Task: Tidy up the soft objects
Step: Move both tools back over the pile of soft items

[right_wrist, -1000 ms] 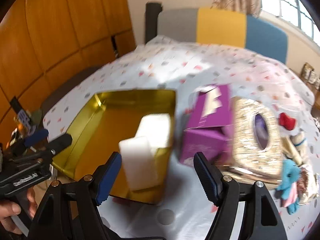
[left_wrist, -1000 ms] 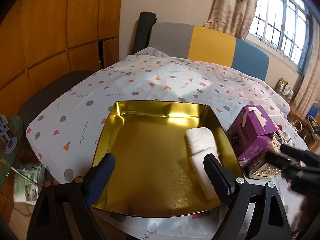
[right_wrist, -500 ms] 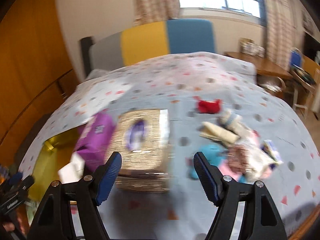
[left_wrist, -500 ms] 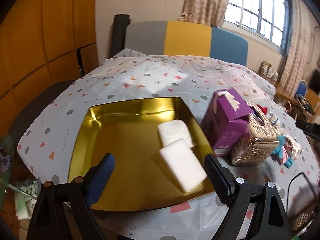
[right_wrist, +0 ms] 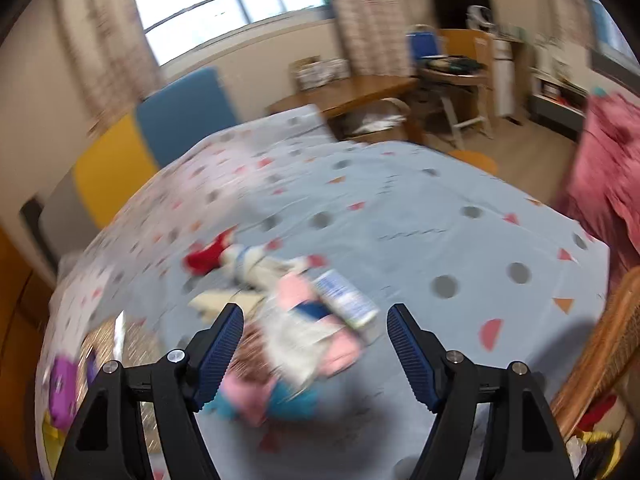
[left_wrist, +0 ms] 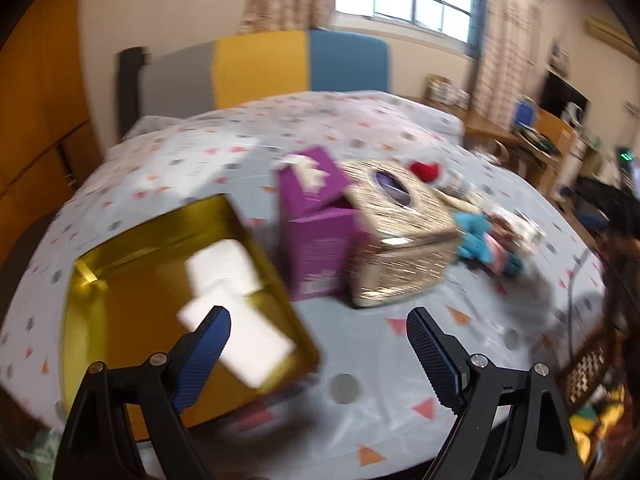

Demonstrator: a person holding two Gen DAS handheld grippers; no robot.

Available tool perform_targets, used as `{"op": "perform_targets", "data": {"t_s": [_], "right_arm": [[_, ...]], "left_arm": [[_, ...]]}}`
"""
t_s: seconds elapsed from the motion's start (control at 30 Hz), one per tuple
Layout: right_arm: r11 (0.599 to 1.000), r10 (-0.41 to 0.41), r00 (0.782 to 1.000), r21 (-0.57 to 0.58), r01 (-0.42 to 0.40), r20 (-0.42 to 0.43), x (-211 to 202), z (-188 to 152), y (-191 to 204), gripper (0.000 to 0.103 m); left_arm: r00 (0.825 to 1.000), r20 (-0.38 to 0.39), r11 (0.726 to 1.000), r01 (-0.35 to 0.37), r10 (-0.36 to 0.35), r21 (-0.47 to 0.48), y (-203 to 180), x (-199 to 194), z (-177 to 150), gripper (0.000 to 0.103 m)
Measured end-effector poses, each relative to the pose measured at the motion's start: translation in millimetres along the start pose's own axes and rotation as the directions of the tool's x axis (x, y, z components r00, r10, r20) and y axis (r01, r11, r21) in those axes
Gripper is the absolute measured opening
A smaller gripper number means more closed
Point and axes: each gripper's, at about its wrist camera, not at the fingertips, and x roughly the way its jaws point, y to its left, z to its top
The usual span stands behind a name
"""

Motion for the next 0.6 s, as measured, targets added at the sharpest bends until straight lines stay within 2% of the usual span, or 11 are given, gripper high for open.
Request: {"op": "perform_targets", "data": {"t_s": [0.07, 0.13, 0.2, 0.27, 0.43, 0.5, 0.6], "right_arm": [[0.999, -0.019, 1.0, 0.041, 0.018, 0.019, 6.1, 4.3, -15.8, 0.076], [0.996, -0.003, 1.0, 0.094, 0.001, 0.016, 12.4, 5.2, -27.0, 0.076], [0.99, 0.014, 1.0, 0.14, -0.016, 0.009, 17.4, 2.9, -37.0, 0.076], [0.985, 0.045, 0.998, 0.166, -0.052, 0.049, 13.8, 5.0, -42.0, 0.076], [0.967, 0.101, 0.993, 0.23, -0.111, 0.055, 12.6, 2.8, -51.7, 0.076], [0.962, 0.111, 0.992, 0.244, -0.121, 0.055, 14.1, 2.5, -52.4, 0.076], [0.96, 0.122, 0.991, 0.248, -0.132, 0.056, 14.8, 1.7, -52.7, 0.076]], "left_arm": [[0.999, -0.013, 0.998, 0.046, -0.045, 0.046, -18.3, 4.1, 4.7, 0.083], [0.995, -0.019, 0.992, 0.097, -0.095, 0.078, -34.4, 6.7, 11.8, 0.079], [0.989, -0.025, 0.982, 0.147, -0.145, 0.118, -53.8, 10.0, 21.6, 0.071], [0.981, -0.047, 0.968, 0.192, -0.187, 0.161, -76.1, 17.3, 31.4, 0.054], [0.958, -0.103, 0.932, 0.284, -0.267, 0.224, -127.0, 38.2, 51.0, 0.048], [0.955, -0.128, 0.925, 0.29, -0.266, 0.244, -146.2, 50.3, 59.0, 0.047], [0.93, -0.195, 0.903, 0.353, -0.31, 0.246, -174.3, 73.2, 70.6, 0.034]]}}
